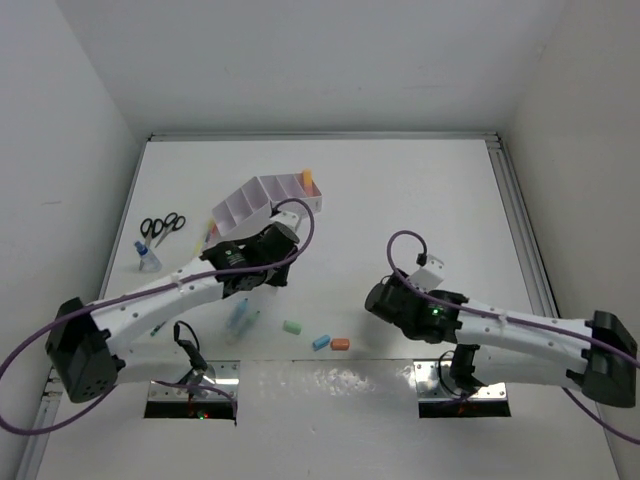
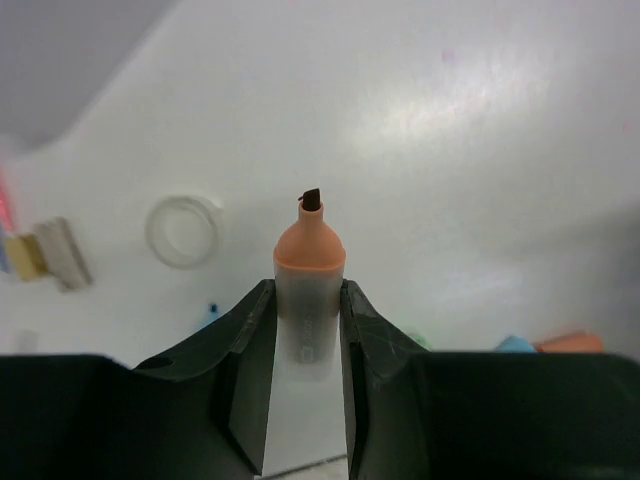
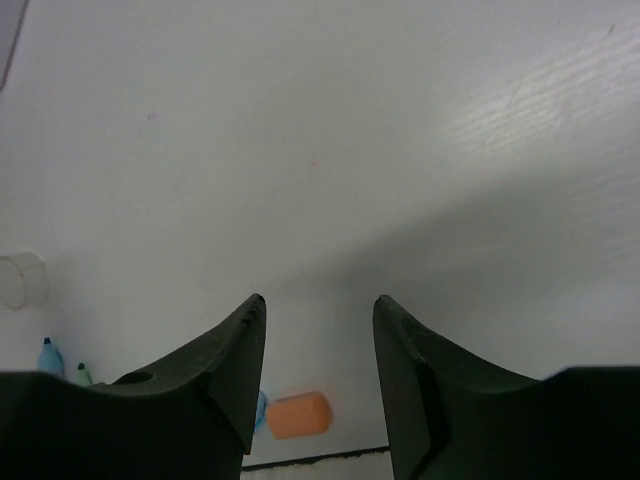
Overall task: Sort the stationery into containers
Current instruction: Pick up the pen from the center of the board, then move the pen cap to the center of the board.
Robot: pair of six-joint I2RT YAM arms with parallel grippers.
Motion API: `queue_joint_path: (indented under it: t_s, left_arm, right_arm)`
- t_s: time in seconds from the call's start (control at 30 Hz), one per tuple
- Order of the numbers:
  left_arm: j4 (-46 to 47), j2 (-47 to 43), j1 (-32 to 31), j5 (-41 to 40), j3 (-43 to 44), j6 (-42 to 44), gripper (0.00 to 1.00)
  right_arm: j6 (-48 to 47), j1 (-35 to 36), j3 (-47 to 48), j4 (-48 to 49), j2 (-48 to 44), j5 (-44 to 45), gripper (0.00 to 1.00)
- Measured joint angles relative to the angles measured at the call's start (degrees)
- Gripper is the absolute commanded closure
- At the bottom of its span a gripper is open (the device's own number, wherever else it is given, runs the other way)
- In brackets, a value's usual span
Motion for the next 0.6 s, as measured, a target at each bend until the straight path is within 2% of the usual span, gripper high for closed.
queue_joint_path:
  t_s: [0.1, 0.2, 0.4, 0.6]
  left_arm:
    - [2.9, -5.9, 0.9, -4.3, -0.3, 4.5, 1.00]
    - [7.8, -12.9, 3.3, -8.6, -1.2, 10.0, 1.00]
    - [16.0, -23.8, 6.6, -12.6, -5.1, 17.8, 1.00]
    - [17.0, -29.1, 7.2, -12.8, -8.3, 19.6, 1.00]
  right_arm:
    - [9.4, 3.1, 0.6, 0.2, 6.2, -2.6, 0.52]
    - [14.6, 6.4, 0.4, 3.3, 10.8, -5.7, 0.52]
    - [18.6, 10.5, -0.1, 11.7, 18.2, -11.3, 0.52]
    - [19.6, 15.1, 0.2, 14.6, 23.9, -13.4, 0.53]
